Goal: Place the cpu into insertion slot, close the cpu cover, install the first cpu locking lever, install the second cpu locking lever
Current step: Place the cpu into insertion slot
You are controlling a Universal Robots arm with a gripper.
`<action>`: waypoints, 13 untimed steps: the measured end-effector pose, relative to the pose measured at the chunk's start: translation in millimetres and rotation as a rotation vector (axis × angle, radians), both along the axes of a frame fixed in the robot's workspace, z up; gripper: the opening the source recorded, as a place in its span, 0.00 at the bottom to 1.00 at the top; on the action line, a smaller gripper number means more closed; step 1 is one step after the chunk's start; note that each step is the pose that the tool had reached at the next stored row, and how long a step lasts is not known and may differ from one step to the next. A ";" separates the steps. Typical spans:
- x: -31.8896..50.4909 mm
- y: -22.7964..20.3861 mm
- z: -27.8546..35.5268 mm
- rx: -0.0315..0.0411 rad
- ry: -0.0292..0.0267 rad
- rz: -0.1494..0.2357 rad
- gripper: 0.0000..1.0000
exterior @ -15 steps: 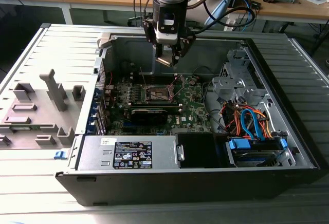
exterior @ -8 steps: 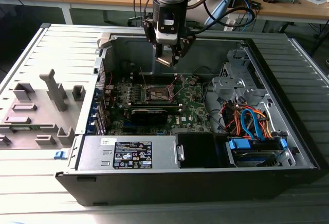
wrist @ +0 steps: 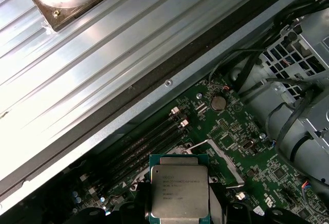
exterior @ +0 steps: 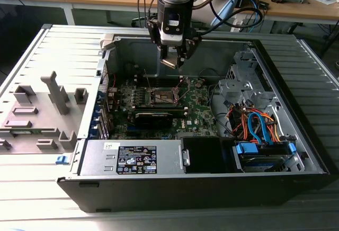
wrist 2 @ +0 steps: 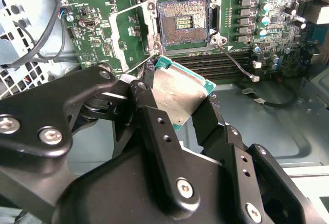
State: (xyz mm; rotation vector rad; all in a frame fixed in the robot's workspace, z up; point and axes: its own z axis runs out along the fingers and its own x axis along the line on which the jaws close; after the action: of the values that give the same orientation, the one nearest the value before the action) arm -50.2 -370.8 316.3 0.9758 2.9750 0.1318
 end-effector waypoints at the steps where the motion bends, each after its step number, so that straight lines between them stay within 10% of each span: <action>1: 0.0 0.0 0.0 0.0000 0.0000 -0.001 0.54; 13: 0.0 0.0 -0.1 0.0000 0.0000 -0.007 0.54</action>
State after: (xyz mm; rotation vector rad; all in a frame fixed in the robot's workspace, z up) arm -50.2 -370.8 316.1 0.9856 2.9716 0.1318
